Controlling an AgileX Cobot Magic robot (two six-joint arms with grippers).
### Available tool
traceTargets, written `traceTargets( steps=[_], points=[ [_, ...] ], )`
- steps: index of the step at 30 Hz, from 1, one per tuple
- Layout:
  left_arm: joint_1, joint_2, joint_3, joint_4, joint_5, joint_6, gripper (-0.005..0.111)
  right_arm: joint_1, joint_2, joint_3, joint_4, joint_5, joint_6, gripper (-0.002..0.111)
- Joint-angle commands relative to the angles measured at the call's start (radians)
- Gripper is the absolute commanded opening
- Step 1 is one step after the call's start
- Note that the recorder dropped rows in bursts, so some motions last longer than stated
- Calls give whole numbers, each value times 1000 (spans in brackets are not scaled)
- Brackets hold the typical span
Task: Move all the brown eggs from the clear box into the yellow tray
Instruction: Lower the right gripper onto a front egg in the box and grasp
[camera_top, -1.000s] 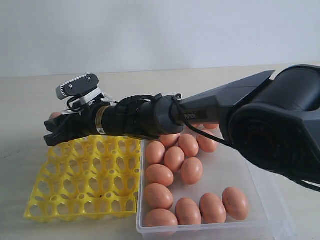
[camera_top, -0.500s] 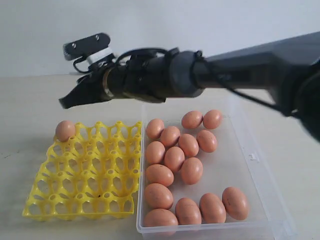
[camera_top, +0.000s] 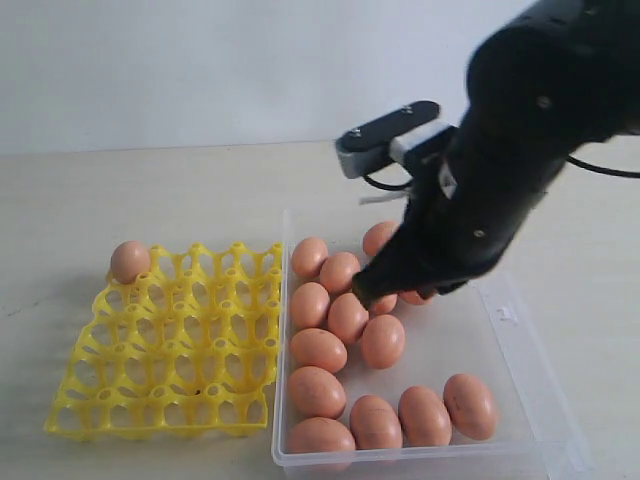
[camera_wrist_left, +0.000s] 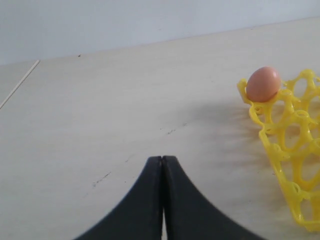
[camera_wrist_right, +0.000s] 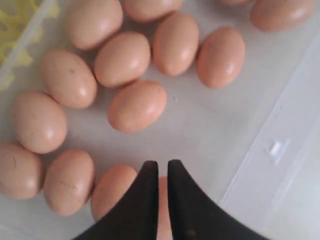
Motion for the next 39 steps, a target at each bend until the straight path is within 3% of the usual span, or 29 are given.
traceTargets(
  steps=[1, 7, 9, 28, 31, 35, 39],
  points=[
    [-8, -6, -4, -2, -9, -6, 0, -51, -59, 123, 39, -12, 85, 19],
    [-8, -6, -4, -2, -9, -6, 0, -65, -59, 219, 76, -46, 182, 51],
    [-8, -6, -4, -2, -9, -6, 0, -65, -52, 231, 79, -65, 192, 56],
    [-8, -6, -4, -2, -9, -6, 0, -88, 165, 233, 67, -159, 192, 55],
    [-8, -6, -4, -2, -9, -6, 0, -88, 183, 233, 67, -171, 189, 44],
    [-8, -6, -4, -2, -9, -6, 0, -88, 162, 233, 65, -171, 167, 0],
    [-8, -6, -4, -2, -9, -6, 0, -88, 52, 233, 38, -316, 173, 0]
  ],
)
